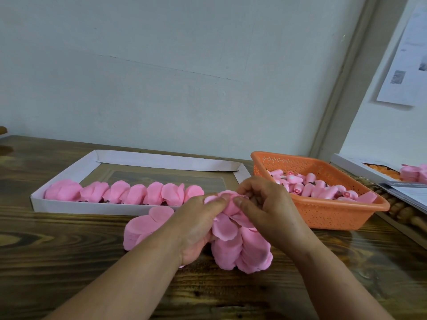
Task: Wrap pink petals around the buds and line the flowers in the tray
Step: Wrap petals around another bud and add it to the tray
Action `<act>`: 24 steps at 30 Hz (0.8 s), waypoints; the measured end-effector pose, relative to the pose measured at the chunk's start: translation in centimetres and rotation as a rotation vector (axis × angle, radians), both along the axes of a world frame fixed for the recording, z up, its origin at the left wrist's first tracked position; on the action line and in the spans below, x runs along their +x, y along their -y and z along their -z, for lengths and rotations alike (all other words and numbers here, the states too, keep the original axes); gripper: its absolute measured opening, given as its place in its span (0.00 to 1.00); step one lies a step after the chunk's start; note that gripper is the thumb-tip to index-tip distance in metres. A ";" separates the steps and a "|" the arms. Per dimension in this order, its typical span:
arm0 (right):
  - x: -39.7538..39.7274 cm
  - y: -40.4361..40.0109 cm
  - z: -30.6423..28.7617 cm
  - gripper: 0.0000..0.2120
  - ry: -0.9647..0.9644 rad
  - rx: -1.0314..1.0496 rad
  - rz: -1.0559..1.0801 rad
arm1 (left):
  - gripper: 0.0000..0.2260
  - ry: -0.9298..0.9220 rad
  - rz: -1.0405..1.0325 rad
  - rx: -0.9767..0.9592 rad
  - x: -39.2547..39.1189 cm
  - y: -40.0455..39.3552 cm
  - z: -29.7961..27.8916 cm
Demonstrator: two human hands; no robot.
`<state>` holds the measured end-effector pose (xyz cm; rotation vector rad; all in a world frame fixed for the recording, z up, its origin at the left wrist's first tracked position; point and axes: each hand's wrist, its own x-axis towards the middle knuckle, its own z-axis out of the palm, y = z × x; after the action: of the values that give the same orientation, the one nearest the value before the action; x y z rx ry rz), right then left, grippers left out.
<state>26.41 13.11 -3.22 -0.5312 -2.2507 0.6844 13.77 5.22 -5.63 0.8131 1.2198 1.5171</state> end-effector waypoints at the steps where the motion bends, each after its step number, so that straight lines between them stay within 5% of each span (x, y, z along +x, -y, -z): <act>1: 0.0 0.0 0.0 0.07 -0.003 -0.003 0.001 | 0.13 0.000 0.003 -0.001 0.0 0.0 0.0; 11: -0.1 -0.5 0.3 0.08 -0.177 -0.138 0.042 | 0.12 0.046 0.004 0.038 -0.1 0.1 -0.4; 24: 0.0 0.0 -0.1 0.12 -0.177 -0.112 0.016 | 0.09 0.027 -0.057 0.018 0.0 0.2 -0.4</act>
<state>26.38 13.10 -3.16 -0.5211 -2.0505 0.8203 13.73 5.01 -5.27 0.7733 1.2201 1.5818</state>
